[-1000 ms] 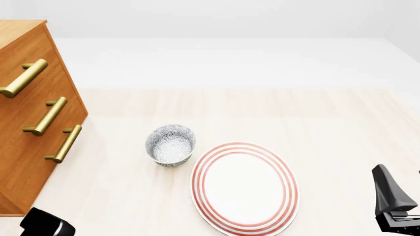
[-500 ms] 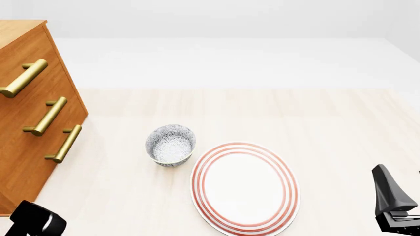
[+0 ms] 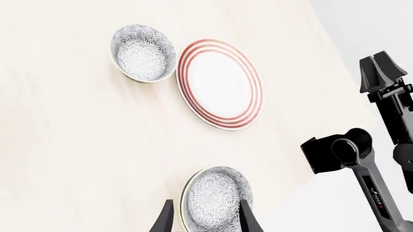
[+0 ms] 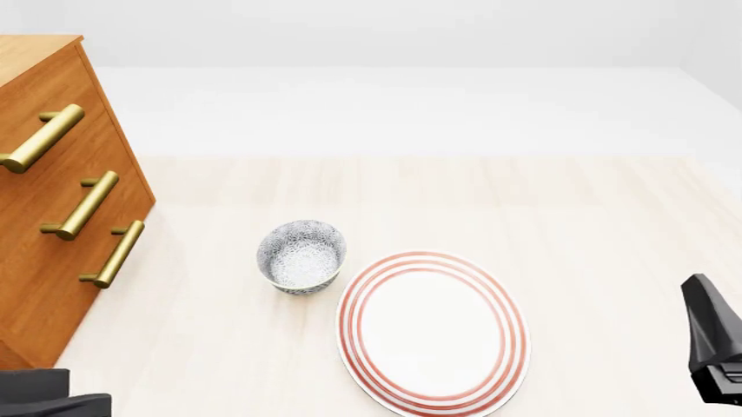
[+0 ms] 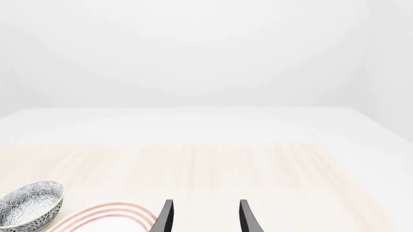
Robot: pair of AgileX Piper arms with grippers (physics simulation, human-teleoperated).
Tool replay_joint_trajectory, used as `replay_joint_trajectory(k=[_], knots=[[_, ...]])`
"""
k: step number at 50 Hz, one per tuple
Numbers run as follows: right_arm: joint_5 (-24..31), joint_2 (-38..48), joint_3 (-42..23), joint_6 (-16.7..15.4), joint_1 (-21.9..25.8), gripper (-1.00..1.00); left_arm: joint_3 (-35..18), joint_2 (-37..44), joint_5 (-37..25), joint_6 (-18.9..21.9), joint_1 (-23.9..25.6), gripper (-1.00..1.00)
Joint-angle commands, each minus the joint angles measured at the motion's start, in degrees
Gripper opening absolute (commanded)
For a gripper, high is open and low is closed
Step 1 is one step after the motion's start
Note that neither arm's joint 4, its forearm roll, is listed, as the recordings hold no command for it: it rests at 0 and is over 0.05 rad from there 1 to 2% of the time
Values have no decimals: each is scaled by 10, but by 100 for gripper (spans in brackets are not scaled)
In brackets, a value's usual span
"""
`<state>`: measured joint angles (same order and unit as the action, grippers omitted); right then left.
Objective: Stack the bowl in the middle on the bowl at the back.
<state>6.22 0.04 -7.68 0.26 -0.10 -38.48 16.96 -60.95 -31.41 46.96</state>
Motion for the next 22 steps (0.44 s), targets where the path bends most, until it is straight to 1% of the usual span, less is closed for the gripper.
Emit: replay_joint_trajectory(k=[1,5,10,13,18,22], knots=[[90,0,-99,-8,9,100,-64,-87,-89,19,-79,100],[107,0,-114,-7,1,100,-56,-101,-89,21,-98,100],[141,0,-140,-18,-12,100,-54,-120,-89,22,-122,100],[158,0,-154,-22,-20,100,-49,-132,-89,25,-149,100],[176,0,-173,-25,-28,100,-39,-146,-89,24,-171,100],[196,0,-191,-28,-43,100,-31,-161,-89,16,-191,100]])
